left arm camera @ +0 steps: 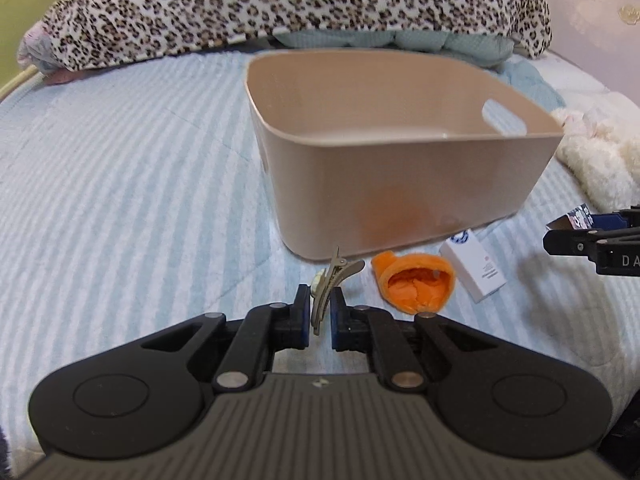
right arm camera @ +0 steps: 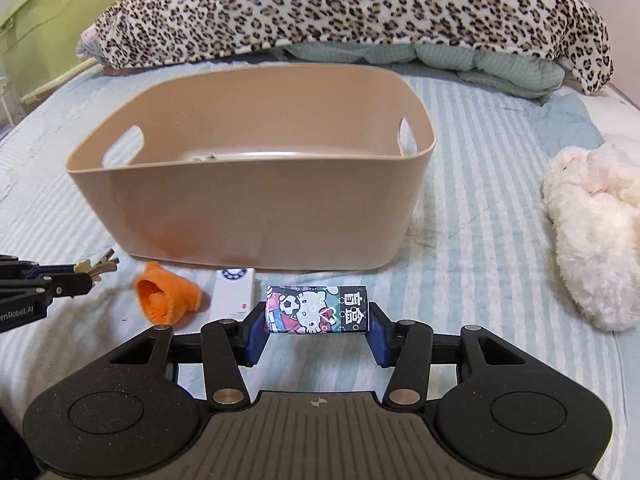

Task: Organize objects
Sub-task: 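Lift both items over the basket and open both tools to drop them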

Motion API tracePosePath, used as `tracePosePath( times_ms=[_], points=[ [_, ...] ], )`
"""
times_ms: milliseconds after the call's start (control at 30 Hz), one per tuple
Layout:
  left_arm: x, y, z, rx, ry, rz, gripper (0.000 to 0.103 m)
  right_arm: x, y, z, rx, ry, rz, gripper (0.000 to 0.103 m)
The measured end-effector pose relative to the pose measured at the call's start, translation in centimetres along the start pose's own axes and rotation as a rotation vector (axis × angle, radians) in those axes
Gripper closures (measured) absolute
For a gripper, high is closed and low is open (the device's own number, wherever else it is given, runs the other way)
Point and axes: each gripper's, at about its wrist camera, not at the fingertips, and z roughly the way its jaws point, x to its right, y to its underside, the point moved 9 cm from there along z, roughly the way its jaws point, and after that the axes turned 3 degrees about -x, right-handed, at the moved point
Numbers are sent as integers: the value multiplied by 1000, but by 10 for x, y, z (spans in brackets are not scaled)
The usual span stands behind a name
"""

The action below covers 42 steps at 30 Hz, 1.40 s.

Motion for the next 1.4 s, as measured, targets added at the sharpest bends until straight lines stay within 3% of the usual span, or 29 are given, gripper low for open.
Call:
tracePosePath(
  times_ms=[133, 400, 667, 1000, 1267, 1400],
  points=[
    [2, -13, -27, 63, 12, 7, 93, -2, -8, -24, 57, -15, 1, 56],
    [10, -66, -67, 203, 35, 22, 93, -2, -56, -67, 198, -43, 5, 56],
    [29, -118, -43, 252, 7, 68, 92, 7, -109, -68, 283, -27, 16, 56],
    [43, -140, 35, 157, -48, 116, 92, 17, -132, -13, 241, 10, 21, 56],
    [47, -119, 82, -7, -42, 102, 92, 19, -115, 51, 83, 44, 9, 56],
    [45, -110, 90, -46, -35, 80, 91, 16, -106, 59, 74, 86, -35, 50]
  ],
)
